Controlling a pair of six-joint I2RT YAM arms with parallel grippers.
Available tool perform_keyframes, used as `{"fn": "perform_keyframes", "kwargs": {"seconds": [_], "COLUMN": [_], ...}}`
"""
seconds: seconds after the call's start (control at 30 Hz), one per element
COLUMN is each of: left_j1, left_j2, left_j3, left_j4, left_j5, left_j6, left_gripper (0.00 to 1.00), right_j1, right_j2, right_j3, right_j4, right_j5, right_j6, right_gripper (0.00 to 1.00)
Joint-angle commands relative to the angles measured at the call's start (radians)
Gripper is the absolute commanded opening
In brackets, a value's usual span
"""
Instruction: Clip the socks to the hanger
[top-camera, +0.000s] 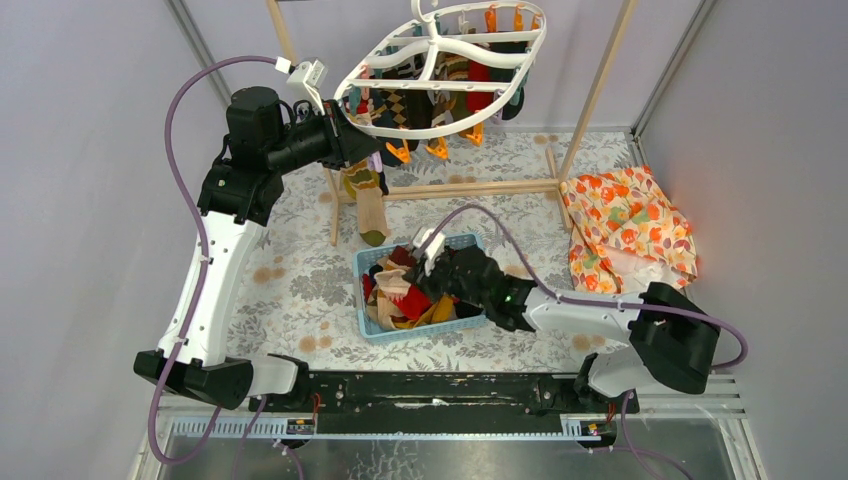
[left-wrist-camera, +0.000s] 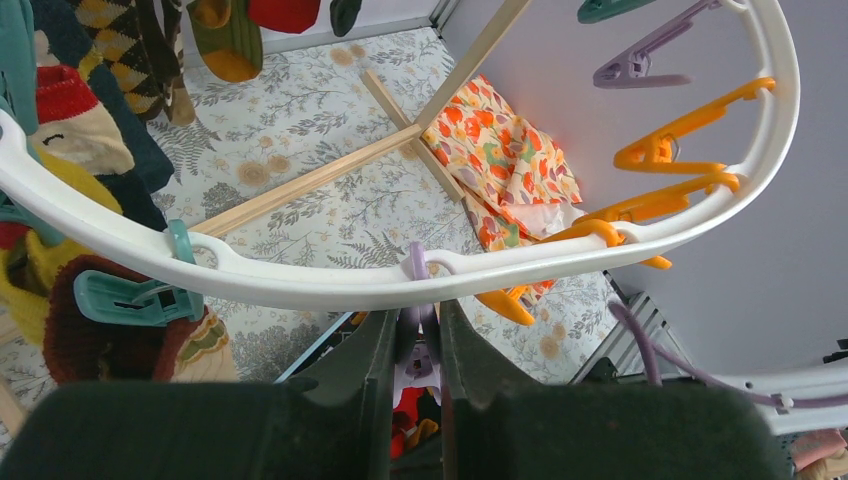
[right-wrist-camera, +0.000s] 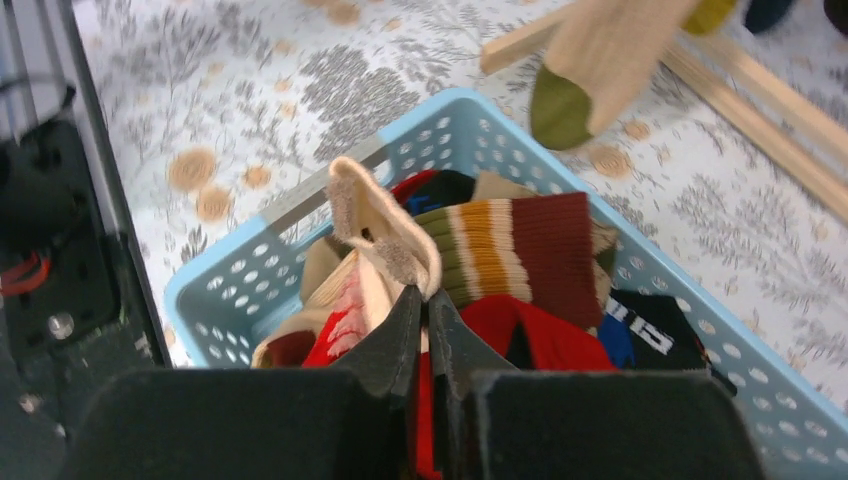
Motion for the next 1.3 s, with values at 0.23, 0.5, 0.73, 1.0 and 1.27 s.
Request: {"fn": "perform_keyframes", "kwargs": {"seconds": [0.23, 0.5, 0.73, 1.0, 1.27], "left_j1": [0.005, 0.005, 0.004, 0.004, 0.004], "left_j2": [-0.006, -0.006, -0.006, -0.014, -0.019], "left_j3": [0.012, 0.014, 0.01, 0.002, 0.003], "left_j4": [-0.019, -0.018, -0.018, -0.01, -0.01], "left_j5": [0.027, 0.029, 0.028, 0.034, 0.039], "left_j6": [0.018, 0.019, 0.022, 0.022, 0.019], "left_gripper": [0.0, 0.0, 0.0, 0.0, 0.0], "right_j1": [-0.137, -0.168, -0.211, -0.223, -0.237], "right_j2": [0.041, 0.149, 0.241, 0.345, 0.445], "right_j3": [-0.153, -0.165, -0.162, -0.12, -0.098], "right_j4": [0.42, 0.638, 0.76, 0.762, 0.88], "right_j5": [-0.118, -0.176, -0.198, -0.187, -0.204], "right_j6": [0.497, 0.627, 0.789, 0.901, 1.077], "right_gripper": [0.49, 0.6, 0.62, 0.62, 0.56]}}
